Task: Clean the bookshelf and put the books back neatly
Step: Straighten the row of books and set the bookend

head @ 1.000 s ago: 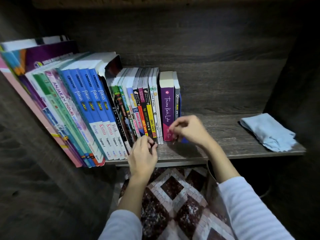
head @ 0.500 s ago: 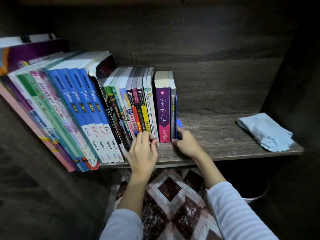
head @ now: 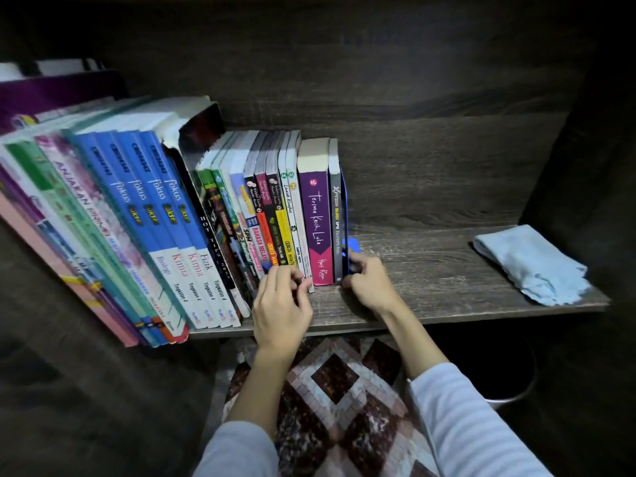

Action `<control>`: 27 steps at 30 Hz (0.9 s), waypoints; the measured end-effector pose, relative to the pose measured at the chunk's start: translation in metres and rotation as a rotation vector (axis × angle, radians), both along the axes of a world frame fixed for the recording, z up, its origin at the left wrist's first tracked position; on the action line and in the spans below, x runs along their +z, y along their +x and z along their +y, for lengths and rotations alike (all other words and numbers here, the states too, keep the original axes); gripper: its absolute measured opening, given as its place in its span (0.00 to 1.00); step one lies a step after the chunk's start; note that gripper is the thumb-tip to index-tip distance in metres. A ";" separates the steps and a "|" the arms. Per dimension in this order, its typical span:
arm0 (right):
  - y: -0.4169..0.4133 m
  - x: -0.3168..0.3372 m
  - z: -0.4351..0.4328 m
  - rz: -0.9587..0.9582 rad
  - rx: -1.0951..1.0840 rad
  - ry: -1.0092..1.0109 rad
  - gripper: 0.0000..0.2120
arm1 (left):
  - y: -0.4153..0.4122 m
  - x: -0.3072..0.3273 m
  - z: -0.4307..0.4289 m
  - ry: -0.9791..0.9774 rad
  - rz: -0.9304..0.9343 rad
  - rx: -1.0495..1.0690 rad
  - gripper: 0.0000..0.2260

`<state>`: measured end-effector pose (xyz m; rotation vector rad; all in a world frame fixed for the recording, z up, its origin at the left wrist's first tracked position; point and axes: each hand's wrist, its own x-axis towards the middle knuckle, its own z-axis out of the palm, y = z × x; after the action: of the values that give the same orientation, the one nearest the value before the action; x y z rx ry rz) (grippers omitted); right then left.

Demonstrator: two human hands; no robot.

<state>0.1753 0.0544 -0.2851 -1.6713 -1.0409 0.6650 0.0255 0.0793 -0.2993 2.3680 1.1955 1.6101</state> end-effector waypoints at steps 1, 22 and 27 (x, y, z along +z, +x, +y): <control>-0.001 0.002 0.001 -0.063 -0.010 -0.046 0.30 | 0.000 0.001 0.001 0.006 0.000 0.000 0.09; 0.013 0.022 0.040 0.404 -0.143 -0.046 0.16 | -0.013 -0.007 -0.007 -0.135 0.035 0.037 0.40; 0.011 0.025 0.037 0.411 -0.132 -0.034 0.13 | -0.011 -0.014 -0.002 -0.222 0.250 0.128 0.40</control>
<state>0.1861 0.0912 -0.2596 -1.5309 -0.6243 0.8953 0.0143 0.0771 -0.3133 2.4433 1.5098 1.1591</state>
